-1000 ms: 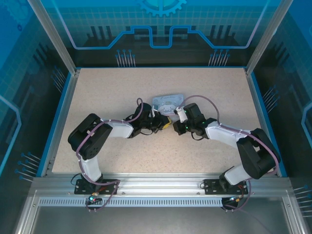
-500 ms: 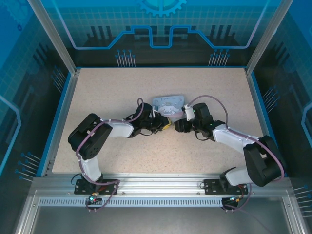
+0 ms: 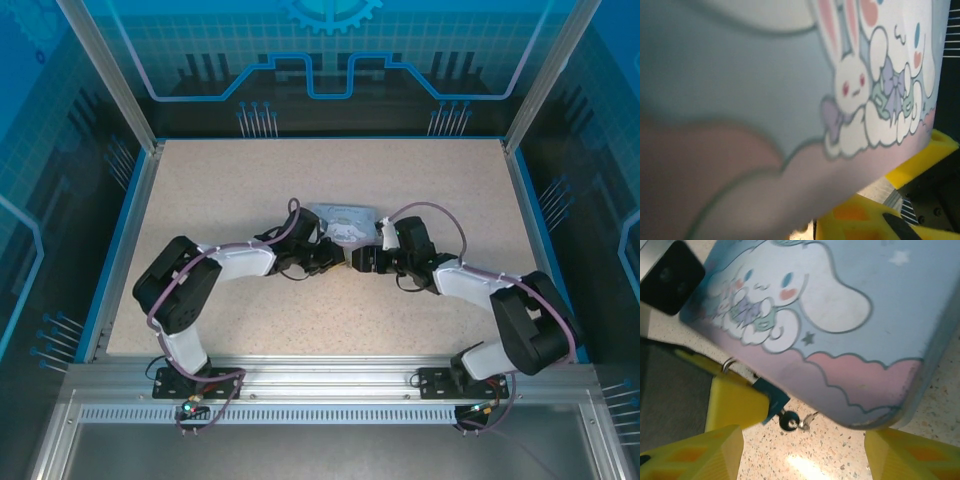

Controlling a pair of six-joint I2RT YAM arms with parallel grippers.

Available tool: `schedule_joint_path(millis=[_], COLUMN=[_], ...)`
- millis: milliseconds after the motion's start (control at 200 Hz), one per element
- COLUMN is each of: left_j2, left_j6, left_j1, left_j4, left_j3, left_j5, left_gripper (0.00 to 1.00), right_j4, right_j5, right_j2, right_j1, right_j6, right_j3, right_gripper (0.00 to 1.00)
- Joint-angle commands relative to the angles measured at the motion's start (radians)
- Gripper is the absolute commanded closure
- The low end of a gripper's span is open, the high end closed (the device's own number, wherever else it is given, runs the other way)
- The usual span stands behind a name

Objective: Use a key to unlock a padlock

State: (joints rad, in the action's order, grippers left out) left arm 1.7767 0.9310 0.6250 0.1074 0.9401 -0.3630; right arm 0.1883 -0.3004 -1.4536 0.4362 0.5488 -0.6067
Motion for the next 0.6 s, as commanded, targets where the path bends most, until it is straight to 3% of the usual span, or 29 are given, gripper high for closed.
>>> schedule_joint_path(millis=[0,240,595], left_j2=[0.021,0.022,-0.125], left_j6=[-0.047,-0.042,-0.056], left_j1=[0.030,0.045,0.043], left_j4=[-0.033,-0.002,-0.028], left_j3=[0.032,0.001,-0.052], left_j5=[-0.010,0.007,0.051], left_gripper=[0.77,0.59,0.36], right_j4=[0.076,0.133,0.175], right_j5=[-0.009,-0.004,-0.040], right_j2=[-0.026,-0.052,-0.110], right_j1=[-0.017,-0.027,-0.028], right_j6=[0.067,0.111,0.154], right_j3=[0.015,0.021,-0.018], right_gripper=[0.34,0.33,0.33])
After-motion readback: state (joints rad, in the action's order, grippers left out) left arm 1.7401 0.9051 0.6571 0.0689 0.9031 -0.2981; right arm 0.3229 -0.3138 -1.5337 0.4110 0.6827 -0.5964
